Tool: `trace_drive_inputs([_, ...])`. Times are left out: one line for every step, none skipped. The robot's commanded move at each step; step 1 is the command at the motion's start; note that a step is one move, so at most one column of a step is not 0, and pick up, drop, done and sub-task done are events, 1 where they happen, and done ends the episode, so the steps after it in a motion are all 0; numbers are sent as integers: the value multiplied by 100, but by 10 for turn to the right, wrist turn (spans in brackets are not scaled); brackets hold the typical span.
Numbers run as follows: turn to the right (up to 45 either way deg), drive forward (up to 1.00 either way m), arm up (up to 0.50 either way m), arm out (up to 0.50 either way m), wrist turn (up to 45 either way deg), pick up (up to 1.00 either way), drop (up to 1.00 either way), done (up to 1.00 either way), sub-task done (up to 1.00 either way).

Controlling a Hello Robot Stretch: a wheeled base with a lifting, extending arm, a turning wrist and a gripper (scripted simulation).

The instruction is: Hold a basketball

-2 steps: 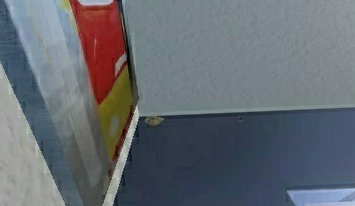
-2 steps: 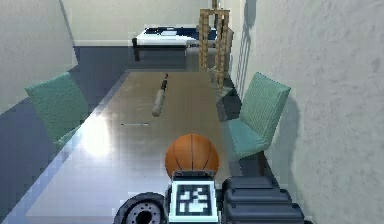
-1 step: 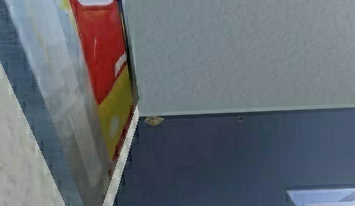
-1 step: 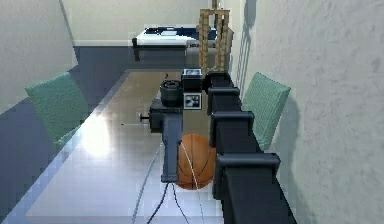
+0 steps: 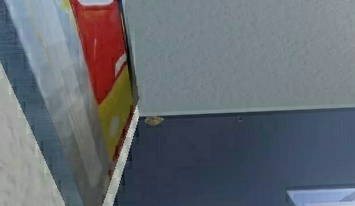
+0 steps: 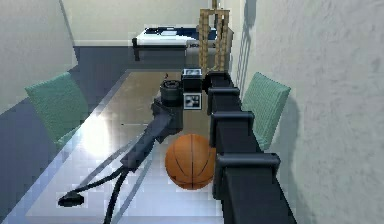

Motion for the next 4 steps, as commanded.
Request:
trace_drive_inputs([0, 0, 0, 0, 450, 0, 0, 0, 0])
trace_drive_inputs([0, 0, 0, 0, 450, 0, 0, 0, 0])
trace_drive_inputs([0, 0, 0, 0, 450, 0, 0, 0, 0])
trace_drive_inputs([0, 0, 0, 0, 60, 0, 0, 0, 0])
